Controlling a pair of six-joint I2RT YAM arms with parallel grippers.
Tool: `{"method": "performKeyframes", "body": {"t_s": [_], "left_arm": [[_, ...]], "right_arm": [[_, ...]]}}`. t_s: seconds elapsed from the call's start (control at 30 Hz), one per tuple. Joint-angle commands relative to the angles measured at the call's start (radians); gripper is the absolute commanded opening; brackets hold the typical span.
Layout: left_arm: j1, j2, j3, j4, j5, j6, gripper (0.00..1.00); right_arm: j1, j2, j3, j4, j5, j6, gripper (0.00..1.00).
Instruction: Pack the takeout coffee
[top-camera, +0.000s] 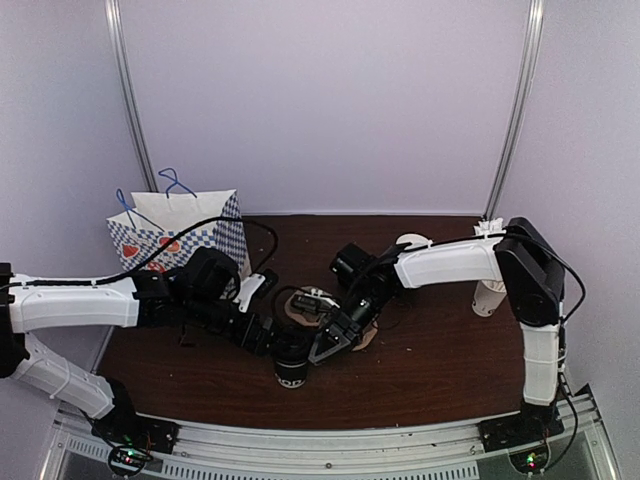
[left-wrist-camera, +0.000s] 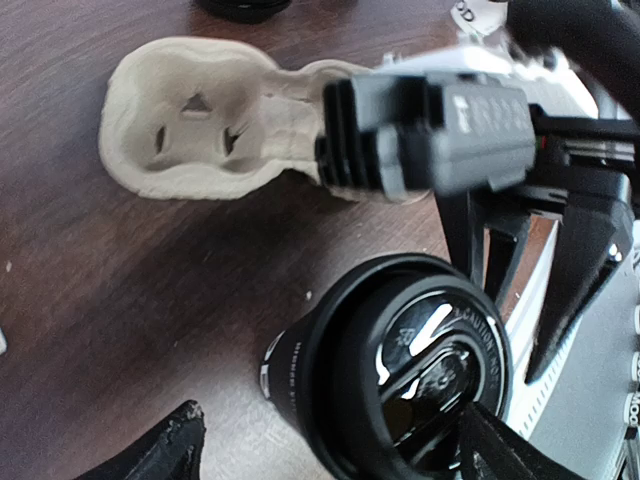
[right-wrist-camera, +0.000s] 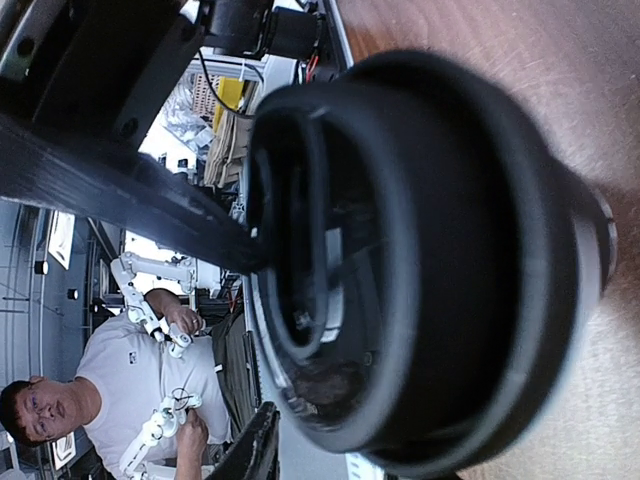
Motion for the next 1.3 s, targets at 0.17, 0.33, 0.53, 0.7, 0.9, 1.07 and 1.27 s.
{"method": "performKeyframes", "body": {"t_s": [0.17,0.33,0.53,0.7,0.9,1.07,1.27], "left_arm": [[0.022,0.063,0.052,0.016,0.119,0.145,0.88],[0.041,0.053,0.053,-0.005,0.153,0.17,0.86],[0.069,0.083,0.042,0.035,0.22,0.192,0.84],[0.088,0.13,0.05,0.078,0.271,0.2,0.82],[0.093,0.159,0.055,0.092,0.29,0.203,0.81],[0.095,0.168,0.054,0.093,0.299,0.211,0.8],[0.096,0.174,0.049,0.093,0.307,0.218,0.77]], "right_arm": [[-0.025,-0.121,-0.062,0.021,-0.053,-0.028,0.35],[-0.066,-0.147,-0.079,0.061,0.006,0.032,0.35],[-0.076,-0.103,-0.054,0.052,0.083,0.058,0.31],[-0.077,-0.073,-0.044,0.058,0.096,0.081,0.26],[-0.076,-0.065,-0.057,0.086,0.104,0.114,0.22],[-0.077,-0.046,-0.056,0.117,0.098,0.145,0.21],[-0.078,-0.005,-0.034,0.148,0.076,0.188,0.24]]}}
